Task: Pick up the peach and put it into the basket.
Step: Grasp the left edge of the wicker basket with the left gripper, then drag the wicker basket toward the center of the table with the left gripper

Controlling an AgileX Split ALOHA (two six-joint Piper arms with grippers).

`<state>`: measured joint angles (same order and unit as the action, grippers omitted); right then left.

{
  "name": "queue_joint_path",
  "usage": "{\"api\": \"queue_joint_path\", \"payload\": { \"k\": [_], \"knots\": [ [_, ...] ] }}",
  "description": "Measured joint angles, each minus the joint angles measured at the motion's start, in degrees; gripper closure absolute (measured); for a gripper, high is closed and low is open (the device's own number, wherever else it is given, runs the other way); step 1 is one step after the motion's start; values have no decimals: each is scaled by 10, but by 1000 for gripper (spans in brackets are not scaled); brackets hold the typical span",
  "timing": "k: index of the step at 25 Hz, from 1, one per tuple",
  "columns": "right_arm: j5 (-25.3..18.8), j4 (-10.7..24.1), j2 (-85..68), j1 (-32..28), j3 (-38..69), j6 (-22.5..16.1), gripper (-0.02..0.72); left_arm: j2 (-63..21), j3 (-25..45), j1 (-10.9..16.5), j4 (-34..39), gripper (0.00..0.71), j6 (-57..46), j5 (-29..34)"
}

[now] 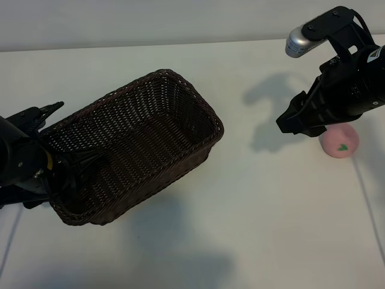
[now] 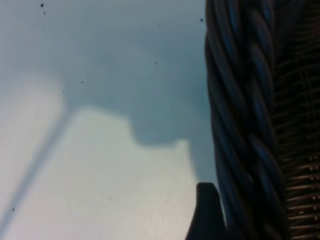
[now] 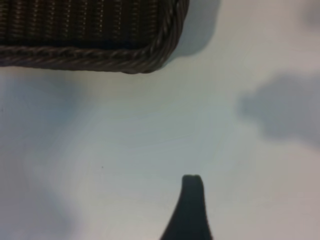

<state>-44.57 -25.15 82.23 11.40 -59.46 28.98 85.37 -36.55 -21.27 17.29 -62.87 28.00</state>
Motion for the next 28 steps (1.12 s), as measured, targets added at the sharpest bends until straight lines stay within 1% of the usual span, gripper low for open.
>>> {"api": "queue_joint_path", "payload": {
  "k": [2,4,9,10,23,28],
  "knots": [
    [0,0,0,0,0,0,108,0,0,0,0,199,1,0],
    [0,0,0,0,0,0,108,0,0,0,0,252,2,-1],
    [-1,0,0,0,0,0,108,0,0,0,0,460,9,-5],
    [-1,0,0,0,0,0,108,0,0,0,0,470,9,-9],
    [-2,0,0,0,0,0,108,-2,0,0,-5,471,26,-15],
    [-2,0,0,0,0,0,108,-35,0,1,-19,497,56,-28]
  ]
}}
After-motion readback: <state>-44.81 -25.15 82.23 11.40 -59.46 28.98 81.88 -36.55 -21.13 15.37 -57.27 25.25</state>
